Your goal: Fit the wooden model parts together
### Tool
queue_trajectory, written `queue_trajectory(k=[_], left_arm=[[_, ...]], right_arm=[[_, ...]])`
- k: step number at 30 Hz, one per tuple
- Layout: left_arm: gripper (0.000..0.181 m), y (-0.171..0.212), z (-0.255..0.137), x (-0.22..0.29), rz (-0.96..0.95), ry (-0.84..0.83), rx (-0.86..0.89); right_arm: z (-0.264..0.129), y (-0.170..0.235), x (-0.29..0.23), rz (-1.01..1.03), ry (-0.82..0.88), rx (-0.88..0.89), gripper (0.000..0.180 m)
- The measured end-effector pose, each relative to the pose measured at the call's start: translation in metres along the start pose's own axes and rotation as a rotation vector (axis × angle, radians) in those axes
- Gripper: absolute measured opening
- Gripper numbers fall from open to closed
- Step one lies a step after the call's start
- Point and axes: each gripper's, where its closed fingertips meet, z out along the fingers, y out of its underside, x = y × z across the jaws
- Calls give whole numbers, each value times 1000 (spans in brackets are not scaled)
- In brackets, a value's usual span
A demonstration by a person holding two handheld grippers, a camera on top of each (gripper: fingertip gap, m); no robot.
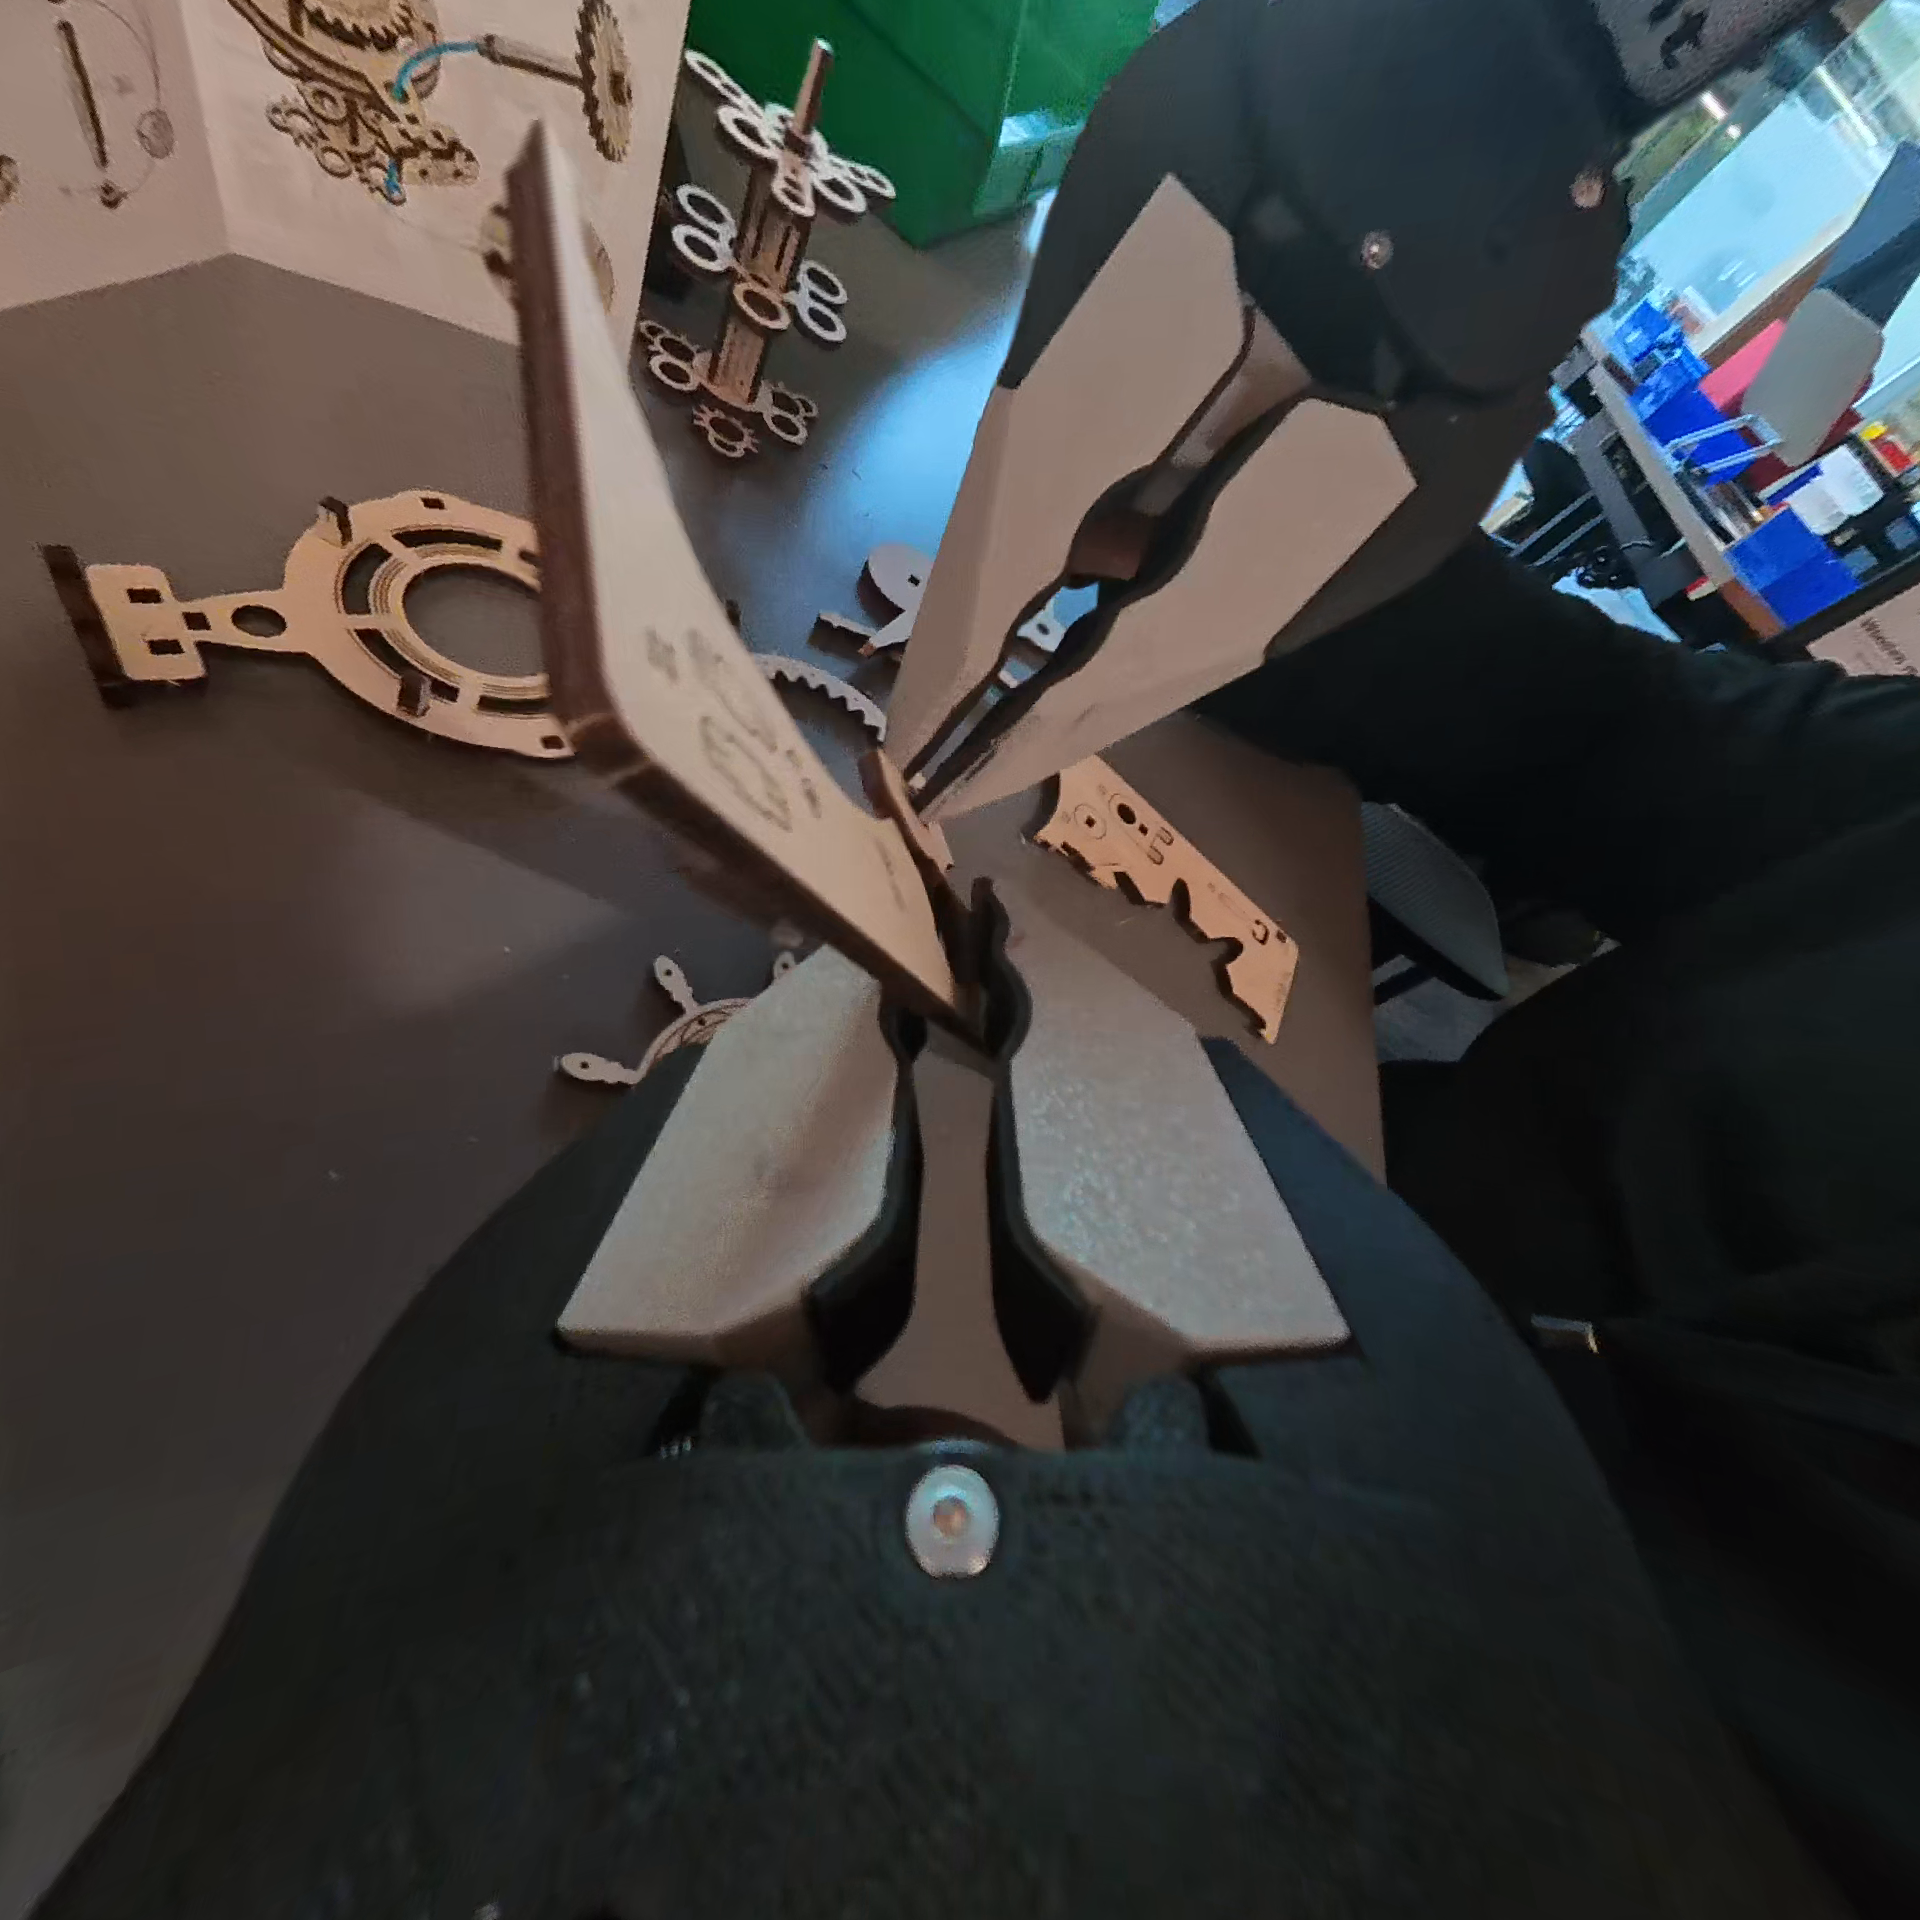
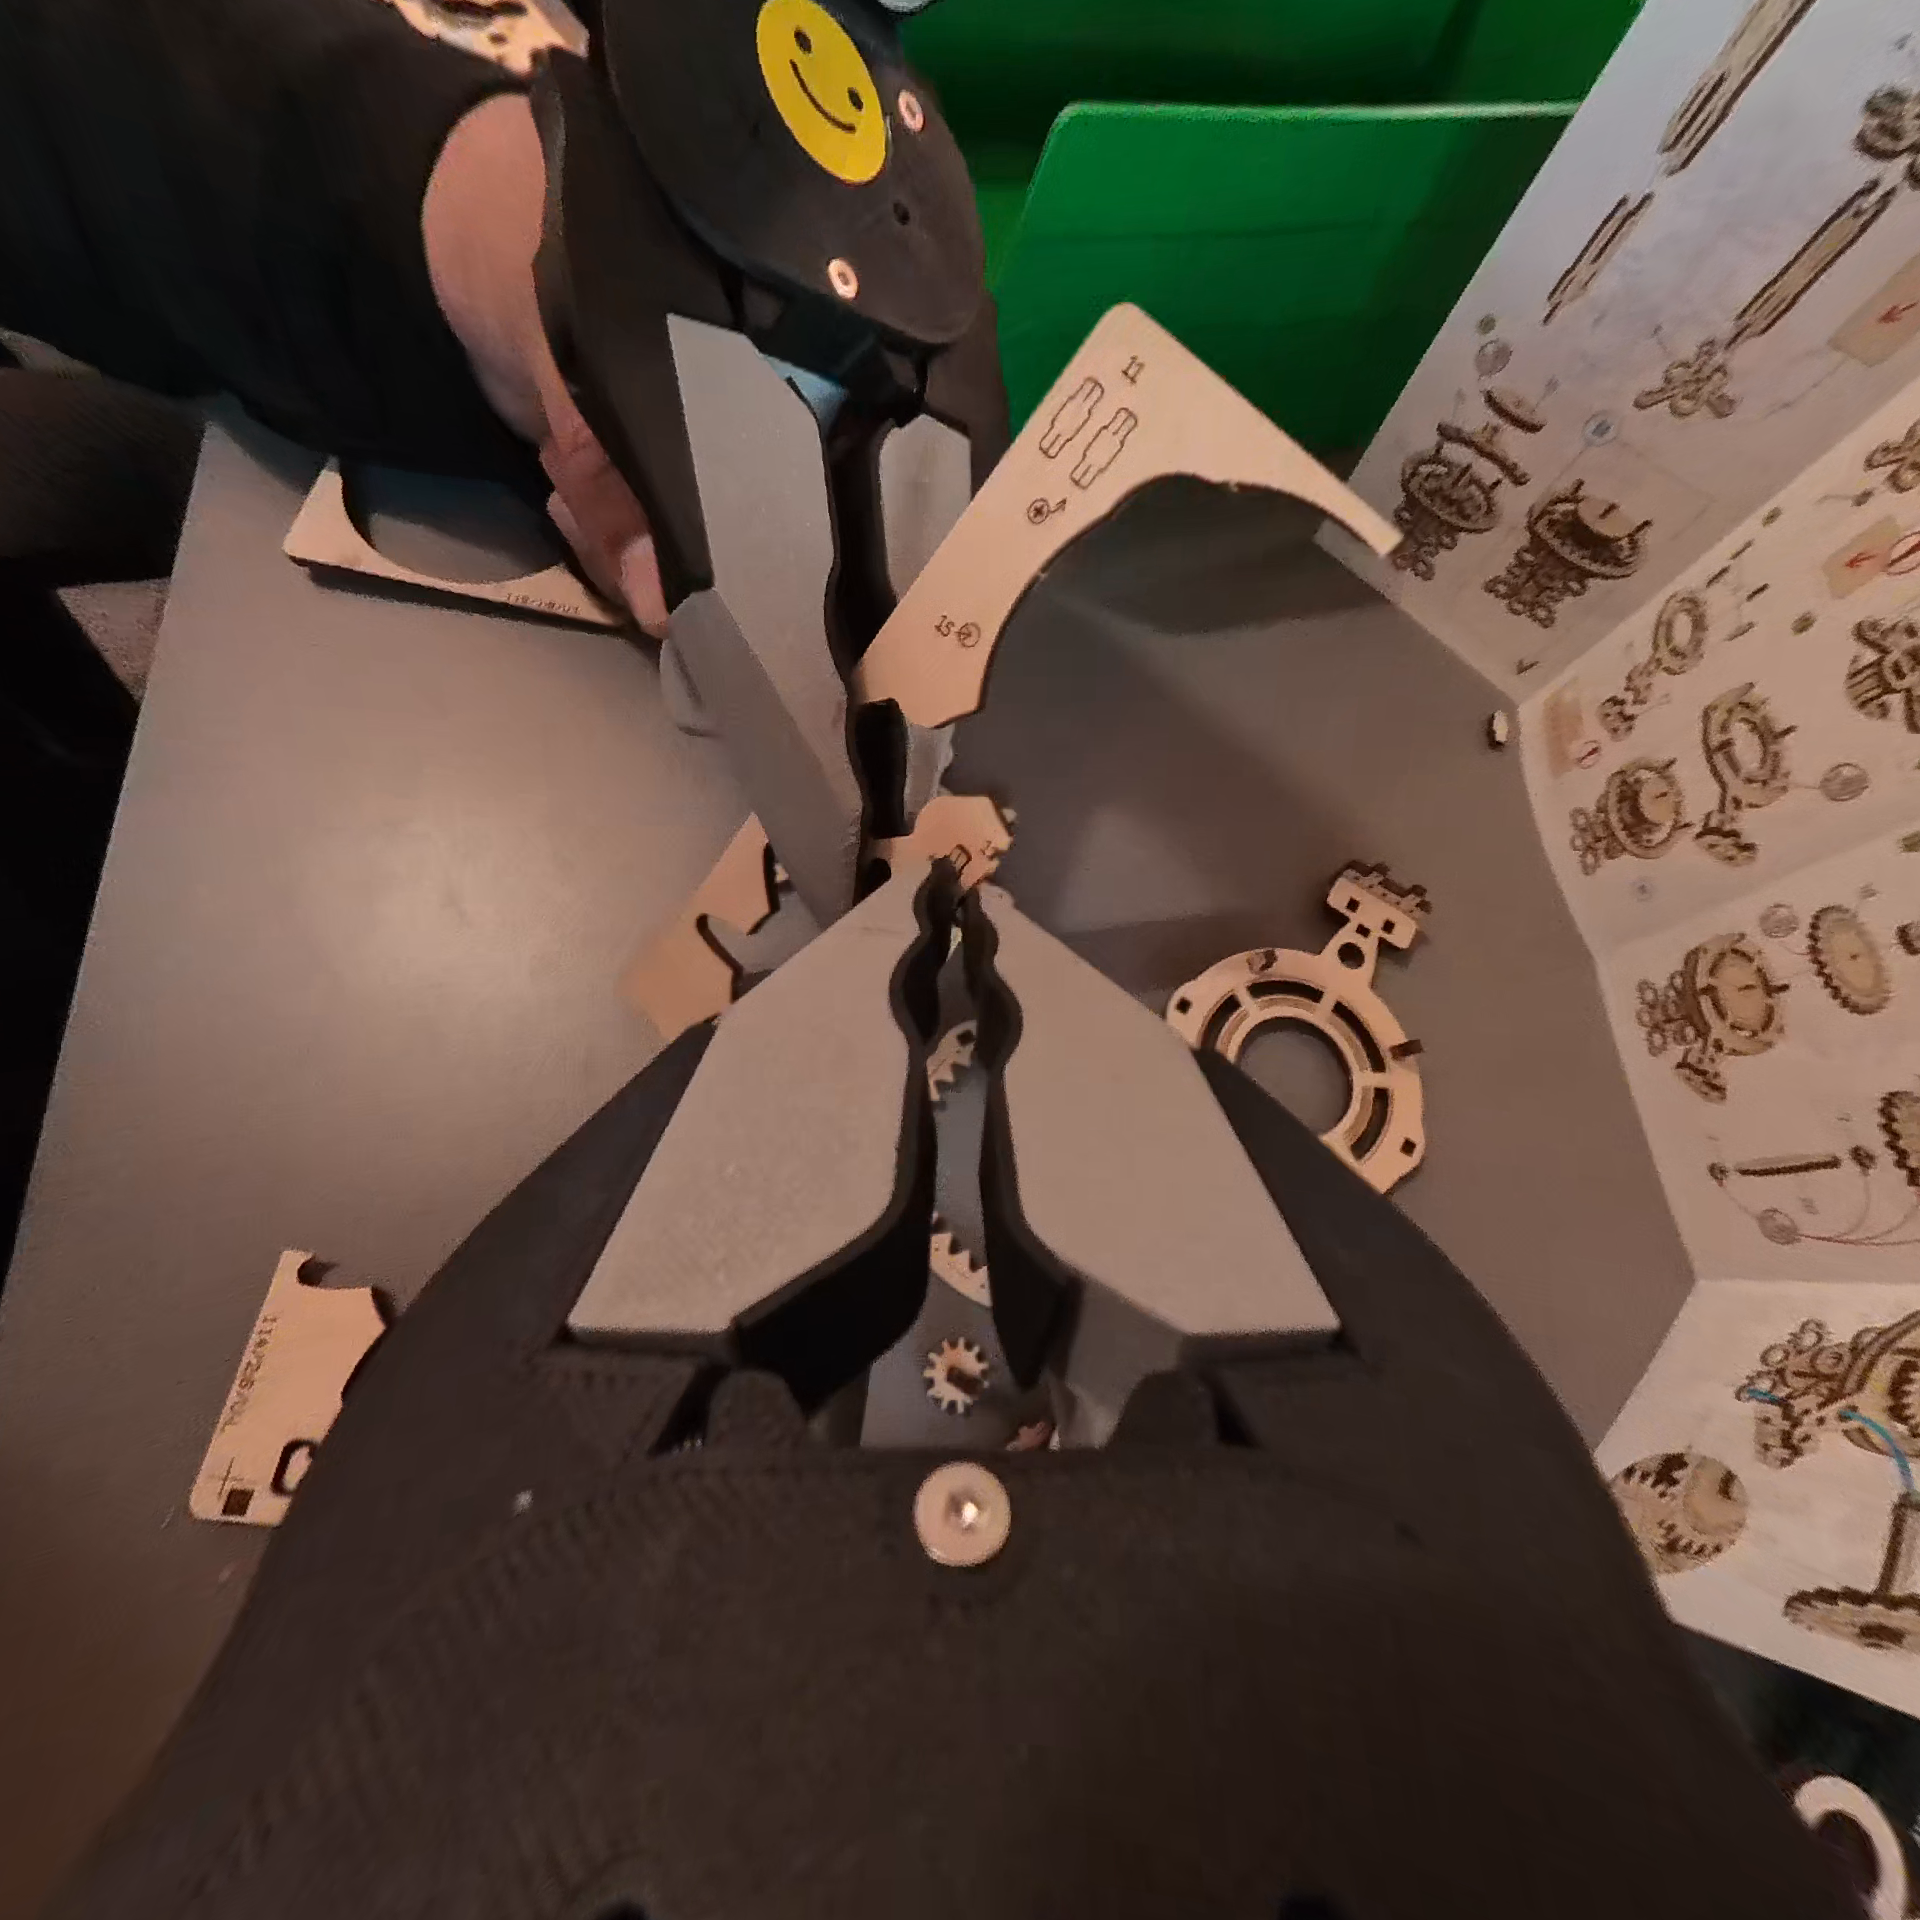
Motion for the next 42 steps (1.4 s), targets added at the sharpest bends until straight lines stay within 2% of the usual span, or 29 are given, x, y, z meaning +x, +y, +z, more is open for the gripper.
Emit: queue_trajectory(k=[4,6,8,10,14,18,28,42], left_arm=[[2,-4,-5,-6,-15,-13,26],[1,-11,-7,-6,-48,17,78],[0,-14,-6,-1,-29,40,92],[0,-14,-5,2,-17,51,92],[0,-16,-7,0,-32,52,110],[0,-18,-8,-3,-30,30,125],[0,-15,-3,1,-11,32,97],[0,-15,-3,2,40,-1,93]], right_arm=[[4,-4,6,-41,72,29,0],[-1,-12,8,119,-15,115,0],[-10,-16,6,303,-186,182,0],[-16,-16,7,378,-256,231,0],[-16,-11,8,381,-231,226,0],[-14,-15,3,402,-260,227,9],[-10,-17,3,302,-168,218,3],[-12,-14,4,307,-163,190,1]])
